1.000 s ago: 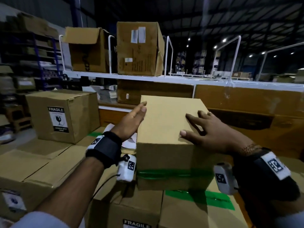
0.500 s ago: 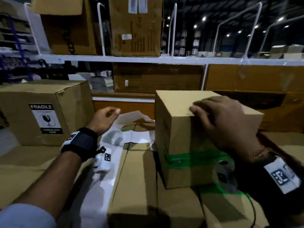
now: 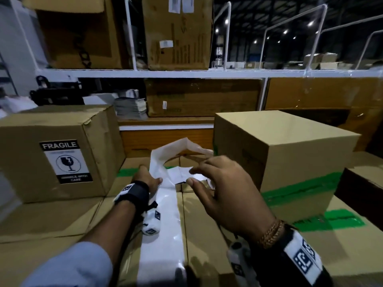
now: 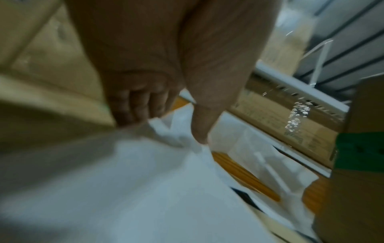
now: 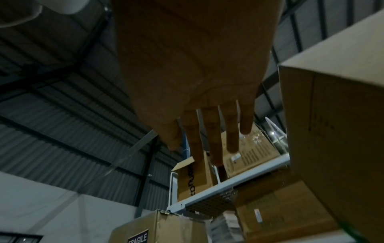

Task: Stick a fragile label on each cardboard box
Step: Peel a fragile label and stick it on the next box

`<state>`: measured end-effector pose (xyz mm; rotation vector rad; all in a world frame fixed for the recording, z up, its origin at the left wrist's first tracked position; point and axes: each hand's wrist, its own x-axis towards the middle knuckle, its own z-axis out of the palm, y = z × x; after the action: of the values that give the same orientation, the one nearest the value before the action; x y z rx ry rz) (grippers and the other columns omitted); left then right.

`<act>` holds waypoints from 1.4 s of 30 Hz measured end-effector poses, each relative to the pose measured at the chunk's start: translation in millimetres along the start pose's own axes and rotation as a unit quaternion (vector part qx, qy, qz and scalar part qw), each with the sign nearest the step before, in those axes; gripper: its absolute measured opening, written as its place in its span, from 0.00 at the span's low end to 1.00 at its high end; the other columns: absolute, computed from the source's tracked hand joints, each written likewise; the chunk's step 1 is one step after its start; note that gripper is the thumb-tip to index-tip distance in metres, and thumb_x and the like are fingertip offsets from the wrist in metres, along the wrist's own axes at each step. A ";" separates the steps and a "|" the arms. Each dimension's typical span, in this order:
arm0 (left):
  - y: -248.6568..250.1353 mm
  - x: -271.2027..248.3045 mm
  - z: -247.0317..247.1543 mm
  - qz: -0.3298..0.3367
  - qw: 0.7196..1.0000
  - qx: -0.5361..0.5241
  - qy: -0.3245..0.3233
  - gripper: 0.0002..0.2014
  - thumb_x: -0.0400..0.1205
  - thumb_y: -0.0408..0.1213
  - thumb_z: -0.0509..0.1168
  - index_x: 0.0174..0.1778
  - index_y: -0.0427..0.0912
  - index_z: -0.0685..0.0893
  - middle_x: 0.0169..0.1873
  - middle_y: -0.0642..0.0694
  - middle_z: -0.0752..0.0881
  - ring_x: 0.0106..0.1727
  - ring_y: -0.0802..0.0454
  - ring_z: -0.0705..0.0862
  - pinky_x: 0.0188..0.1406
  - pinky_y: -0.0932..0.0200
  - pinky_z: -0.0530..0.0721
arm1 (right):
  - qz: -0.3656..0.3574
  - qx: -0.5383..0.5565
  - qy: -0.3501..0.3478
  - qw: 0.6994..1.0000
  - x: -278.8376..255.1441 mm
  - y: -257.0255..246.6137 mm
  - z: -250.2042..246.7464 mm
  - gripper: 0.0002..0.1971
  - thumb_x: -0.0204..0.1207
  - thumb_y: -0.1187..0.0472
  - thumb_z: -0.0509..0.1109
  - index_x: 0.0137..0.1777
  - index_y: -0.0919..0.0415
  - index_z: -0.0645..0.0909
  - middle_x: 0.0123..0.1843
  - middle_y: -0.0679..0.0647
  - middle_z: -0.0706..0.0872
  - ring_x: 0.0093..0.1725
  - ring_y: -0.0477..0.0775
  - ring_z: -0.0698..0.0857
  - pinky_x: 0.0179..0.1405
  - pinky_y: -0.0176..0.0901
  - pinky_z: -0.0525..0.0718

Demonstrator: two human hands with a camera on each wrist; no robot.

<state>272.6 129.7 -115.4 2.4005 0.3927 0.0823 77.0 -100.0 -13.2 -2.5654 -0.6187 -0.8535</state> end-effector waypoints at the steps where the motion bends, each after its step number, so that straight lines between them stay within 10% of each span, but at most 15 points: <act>1: -2.1 0.7 0.2 -0.003 1.000 -0.014 0.009 0.34 0.81 0.44 0.77 0.77 0.32 0.70 0.73 0.33 0.79 0.69 0.32 0.81 0.55 0.47 0.80 | 0.016 0.006 -0.027 1.000 1.3 -2.1 5.5 0.17 0.87 0.39 0.65 0.64 0.46 0.89 0.60 0.41 0.89 0.62 0.45 0.82 0.60 0.49 0.84; 9: -25.9 1.6 -35.3 0.101 0.979 -0.175 0.004 0.15 0.79 0.34 0.79 0.55 0.43 0.82 0.54 0.40 0.90 0.53 0.38 0.88 0.58 0.41 0.89 | 0.098 0.053 -0.141 0.984 12.6 9.4 55.9 0.20 0.85 0.38 0.65 0.71 0.44 0.83 0.58 0.40 0.91 0.55 0.42 0.88 0.56 0.53 0.90; 14: -6.5 -37.3 -40.9 0.233 0.946 -0.191 -0.123 0.25 0.86 0.38 0.72 0.80 0.48 0.77 0.66 0.44 0.87 0.63 0.46 0.88 0.63 0.40 0.89 | 0.166 0.131 -0.143 0.967 28.1 11.5 84.0 0.32 0.89 0.39 0.60 0.90 0.45 0.59 0.66 0.51 0.91 0.65 0.55 0.88 0.67 0.58 0.85; 18: 8.6 -57.4 -34.3 0.236 0.899 -0.220 -0.295 0.20 0.93 0.35 0.57 0.81 0.52 0.77 0.71 0.49 0.86 0.69 0.47 0.86 0.64 0.48 0.87 | 0.232 0.194 -0.198 0.932 29.1 15.4 107.8 0.55 0.75 0.23 0.64 0.91 0.42 0.38 0.72 0.57 0.87 0.61 0.57 0.91 0.66 0.63 0.87; 25: 2.9 -32.7 -22.1 0.205 0.875 -0.255 -0.356 0.22 0.91 0.25 0.59 0.81 0.41 0.75 0.73 0.43 0.85 0.76 0.45 0.81 0.77 0.38 0.78 | 0.221 0.110 -0.240 0.939 24.2 13.3 126.0 0.56 0.76 0.44 0.81 0.91 0.49 0.43 0.73 0.58 0.86 0.66 0.59 0.87 0.61 0.48 0.84; 28: 6.3 -20.8 -20.0 0.175 0.925 -0.208 -0.267 0.21 0.88 0.18 0.59 0.77 0.36 0.77 0.63 0.41 0.89 0.66 0.43 0.87 0.70 0.38 0.84 | 0.242 0.072 -0.243 0.937 27.8 13.8 128.9 0.50 0.80 0.53 0.76 0.92 0.51 0.44 0.74 0.61 0.84 0.68 0.63 0.85 0.64 0.52 0.84; 32: 2.6 -2.2 -16.1 0.178 0.974 0.038 -0.135 0.27 0.84 0.29 0.72 0.80 0.42 0.76 0.76 0.43 0.80 0.73 0.45 0.82 0.67 0.54 0.83 | 0.287 0.052 -0.150 0.945 27.4 26.2 126.5 0.49 0.80 0.61 0.71 0.91 0.44 0.40 0.63 0.59 0.87 0.58 0.62 0.88 0.61 0.63 0.89; 36: 0.2 9.4 -5.7 0.200 0.927 0.273 -0.162 0.36 0.85 0.59 0.68 0.84 0.42 0.69 0.83 0.41 0.73 0.79 0.40 0.76 0.73 0.51 0.76 | 0.284 0.007 -0.136 0.949 26.6 39.3 112.0 0.47 0.83 0.63 0.70 0.90 0.34 0.45 0.68 0.62 0.80 0.62 0.63 0.84 0.62 0.58 0.87; 42: 2.5 23.8 0.0 0.217 0.892 0.373 -0.135 0.27 0.85 0.61 0.67 0.69 0.41 0.80 0.69 0.40 0.84 0.65 0.38 0.84 0.63 0.49 0.84 | 0.277 0.008 -0.043 0.960 28.2 49.3 93.6 0.23 0.86 0.62 0.66 0.80 0.53 0.77 0.61 0.53 0.80 0.60 0.56 0.82 0.61 0.50 0.86</act>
<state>295.8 135.1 -114.9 3.1606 -0.3197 -0.2485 166.4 -89.6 -75.5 -2.5630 0.0842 -0.5384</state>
